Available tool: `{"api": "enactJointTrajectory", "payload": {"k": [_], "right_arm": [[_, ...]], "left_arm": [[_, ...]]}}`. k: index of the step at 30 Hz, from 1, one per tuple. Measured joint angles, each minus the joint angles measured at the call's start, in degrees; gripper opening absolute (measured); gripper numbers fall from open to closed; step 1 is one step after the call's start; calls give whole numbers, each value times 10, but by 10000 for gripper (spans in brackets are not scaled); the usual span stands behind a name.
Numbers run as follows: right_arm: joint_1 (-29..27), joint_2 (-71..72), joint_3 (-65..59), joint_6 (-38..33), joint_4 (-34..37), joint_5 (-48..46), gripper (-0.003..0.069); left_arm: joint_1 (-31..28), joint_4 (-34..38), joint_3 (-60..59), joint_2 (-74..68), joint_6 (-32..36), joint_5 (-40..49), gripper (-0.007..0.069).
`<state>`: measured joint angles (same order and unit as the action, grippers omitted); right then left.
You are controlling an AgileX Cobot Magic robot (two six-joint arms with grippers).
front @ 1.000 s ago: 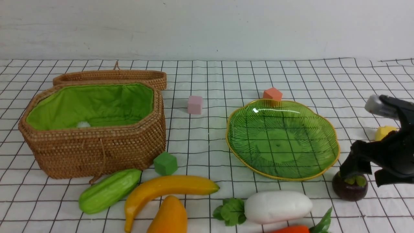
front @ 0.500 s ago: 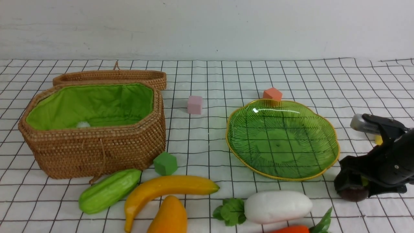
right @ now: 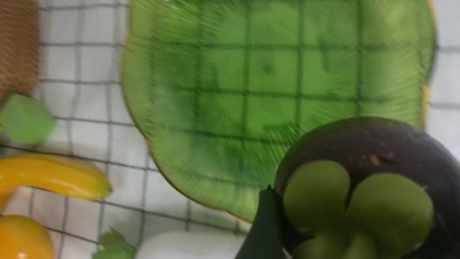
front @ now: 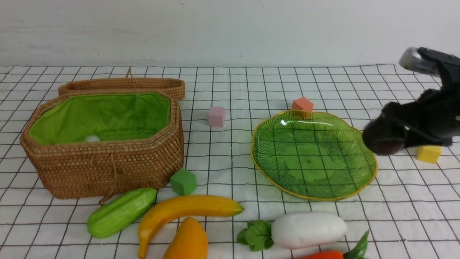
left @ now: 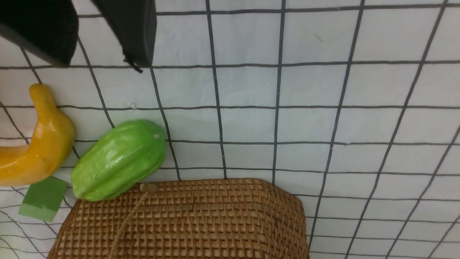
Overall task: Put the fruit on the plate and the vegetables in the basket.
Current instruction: Use the right arm to grab a mangosteen and put it into the right plate
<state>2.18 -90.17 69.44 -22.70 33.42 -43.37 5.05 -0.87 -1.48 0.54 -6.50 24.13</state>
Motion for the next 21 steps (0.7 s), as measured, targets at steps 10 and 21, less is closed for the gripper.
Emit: {"api": "enactJointTrajectory", "payload": {"k": [10, 21], "right_arm": [[54, -181, 31, -5, 37, 152, 588], [54, -162, 40, 5, 13, 75, 669]], "left_arm": [[0, 0, 0, 0, 0, 0, 239], [0, 0, 0, 0, 0, 0, 239]]}}
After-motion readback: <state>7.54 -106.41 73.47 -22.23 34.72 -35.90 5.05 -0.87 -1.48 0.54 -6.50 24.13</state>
